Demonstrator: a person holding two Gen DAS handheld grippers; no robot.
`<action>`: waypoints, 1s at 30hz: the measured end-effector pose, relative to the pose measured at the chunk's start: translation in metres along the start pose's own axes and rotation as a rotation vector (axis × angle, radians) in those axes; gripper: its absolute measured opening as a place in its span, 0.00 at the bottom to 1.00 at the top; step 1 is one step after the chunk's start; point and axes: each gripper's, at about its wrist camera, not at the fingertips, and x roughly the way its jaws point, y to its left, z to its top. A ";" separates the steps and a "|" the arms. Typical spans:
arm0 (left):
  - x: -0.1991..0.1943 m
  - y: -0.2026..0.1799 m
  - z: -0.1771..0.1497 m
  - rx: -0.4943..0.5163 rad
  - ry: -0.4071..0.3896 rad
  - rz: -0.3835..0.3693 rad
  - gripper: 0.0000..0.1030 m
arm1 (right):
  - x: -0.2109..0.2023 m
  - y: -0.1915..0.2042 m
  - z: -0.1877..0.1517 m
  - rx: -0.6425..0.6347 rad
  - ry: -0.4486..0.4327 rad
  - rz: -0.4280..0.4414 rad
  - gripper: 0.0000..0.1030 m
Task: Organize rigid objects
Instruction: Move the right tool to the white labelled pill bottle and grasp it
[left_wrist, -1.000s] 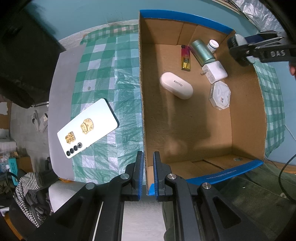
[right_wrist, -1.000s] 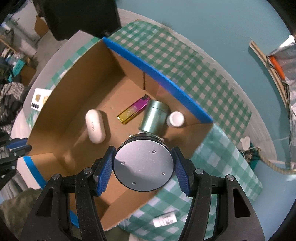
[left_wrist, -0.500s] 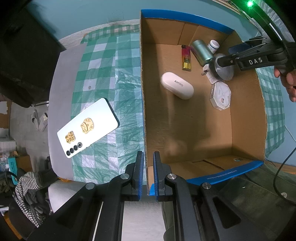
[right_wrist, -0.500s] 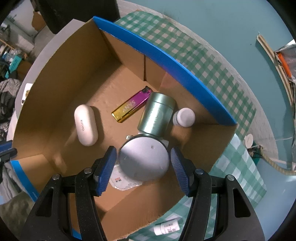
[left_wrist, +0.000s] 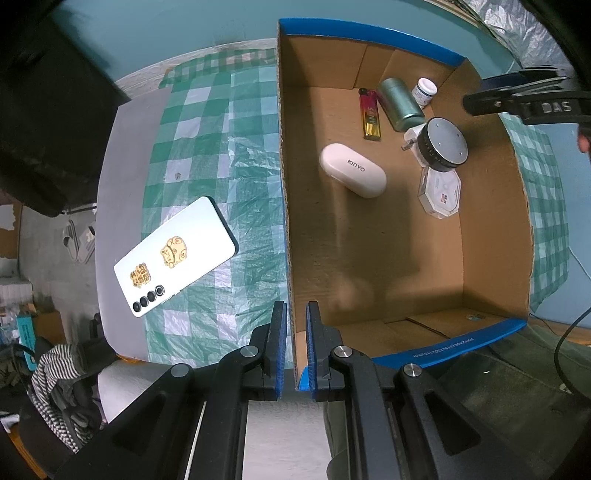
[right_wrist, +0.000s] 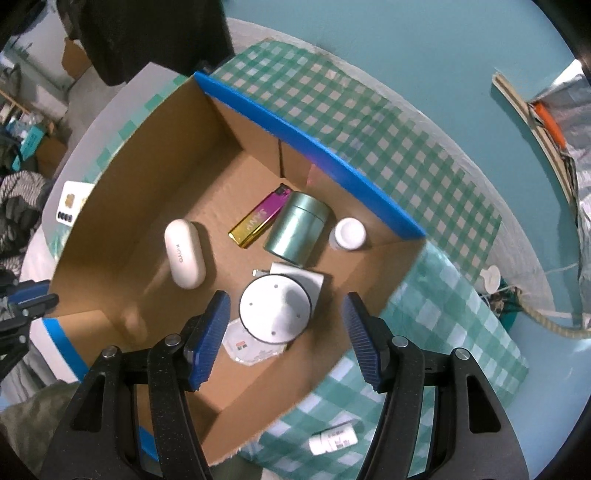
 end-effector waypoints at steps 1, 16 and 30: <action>0.000 0.000 0.000 0.000 0.000 0.000 0.09 | -0.004 -0.002 -0.002 0.010 -0.003 0.001 0.62; -0.001 -0.002 0.004 0.022 -0.001 -0.001 0.09 | -0.034 -0.037 -0.041 0.148 -0.022 -0.005 0.62; 0.000 -0.003 0.005 0.031 0.001 0.001 0.09 | -0.015 -0.070 -0.092 0.341 0.039 0.015 0.62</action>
